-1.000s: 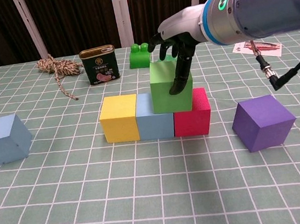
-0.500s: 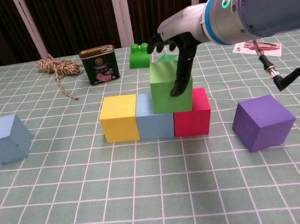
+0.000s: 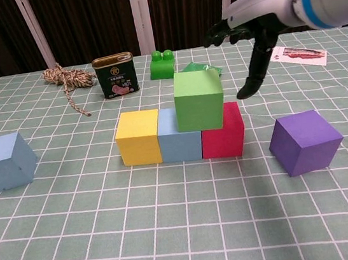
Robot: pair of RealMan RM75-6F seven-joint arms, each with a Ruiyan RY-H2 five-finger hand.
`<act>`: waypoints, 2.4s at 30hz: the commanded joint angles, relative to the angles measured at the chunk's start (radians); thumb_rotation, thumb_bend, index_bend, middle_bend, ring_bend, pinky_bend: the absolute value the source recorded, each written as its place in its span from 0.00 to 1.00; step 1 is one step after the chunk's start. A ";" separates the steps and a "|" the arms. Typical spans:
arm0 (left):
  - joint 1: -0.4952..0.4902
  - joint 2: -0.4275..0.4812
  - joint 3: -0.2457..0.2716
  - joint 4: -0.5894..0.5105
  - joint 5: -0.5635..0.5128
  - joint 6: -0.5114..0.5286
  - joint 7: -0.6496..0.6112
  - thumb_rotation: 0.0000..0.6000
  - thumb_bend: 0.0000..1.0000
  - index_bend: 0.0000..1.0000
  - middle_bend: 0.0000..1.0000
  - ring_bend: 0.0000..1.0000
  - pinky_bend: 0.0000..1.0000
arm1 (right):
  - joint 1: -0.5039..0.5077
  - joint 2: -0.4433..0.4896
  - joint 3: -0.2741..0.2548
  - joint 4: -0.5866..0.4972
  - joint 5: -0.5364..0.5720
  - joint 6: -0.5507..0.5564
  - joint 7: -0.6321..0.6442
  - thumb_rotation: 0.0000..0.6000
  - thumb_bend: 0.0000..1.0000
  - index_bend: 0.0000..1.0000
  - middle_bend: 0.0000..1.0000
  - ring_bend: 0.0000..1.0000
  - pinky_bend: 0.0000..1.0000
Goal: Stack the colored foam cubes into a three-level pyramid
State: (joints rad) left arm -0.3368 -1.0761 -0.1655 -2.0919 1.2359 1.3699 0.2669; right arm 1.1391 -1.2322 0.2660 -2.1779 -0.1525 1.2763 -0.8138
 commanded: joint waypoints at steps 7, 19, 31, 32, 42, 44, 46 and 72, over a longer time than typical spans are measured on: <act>0.004 -0.005 0.006 -0.005 0.010 0.011 0.024 1.00 0.06 0.04 0.09 0.01 0.03 | -0.153 0.145 -0.096 -0.088 -0.149 0.024 0.112 1.00 0.24 0.00 0.00 0.00 0.00; -0.006 -0.035 0.009 0.010 -0.007 0.006 0.068 1.00 0.06 0.04 0.09 0.01 0.03 | -0.420 0.244 -0.239 -0.014 -0.513 0.030 0.360 1.00 0.24 0.00 0.00 0.00 0.00; -0.037 -0.088 0.005 -0.037 -0.097 0.002 0.206 1.00 0.06 0.05 0.18 0.02 0.05 | -0.583 0.277 -0.289 0.052 -0.757 0.065 0.516 1.00 0.24 0.00 0.00 0.00 0.00; -0.044 -0.096 0.000 -0.041 -0.119 0.005 0.236 1.00 0.06 0.05 0.18 0.02 0.05 | -0.590 0.277 -0.287 0.056 -0.768 0.059 0.530 1.00 0.24 0.00 0.00 0.00 0.00; -0.120 -0.205 -0.044 0.016 -0.361 0.064 0.486 1.00 0.07 0.05 0.19 0.02 0.06 | -0.626 0.318 -0.258 0.055 -0.837 -0.003 0.627 1.00 0.24 0.00 0.00 0.00 0.00; -0.129 -0.224 -0.049 0.032 -0.394 0.075 0.510 1.00 0.08 0.05 0.19 0.02 0.06 | -0.629 0.320 -0.254 0.055 -0.844 -0.012 0.636 1.00 0.24 0.00 0.00 0.00 0.00; -0.134 -0.239 -0.055 0.044 -0.427 0.082 0.524 1.00 0.09 0.05 0.20 0.02 0.06 | -0.632 0.320 -0.250 0.055 -0.850 -0.015 0.642 1.00 0.24 0.00 0.00 0.00 0.00; -0.221 -0.400 -0.088 0.254 -0.622 0.067 0.588 1.00 0.17 0.07 0.27 0.03 0.06 | -0.679 0.339 -0.187 0.051 -0.888 -0.074 0.716 1.00 0.24 0.00 0.00 0.00 0.00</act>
State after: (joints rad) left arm -0.5540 -1.4745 -0.2505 -1.8431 0.6193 1.4422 0.8555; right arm 0.4607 -0.8929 0.0785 -2.1278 -1.0418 1.2037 -0.0975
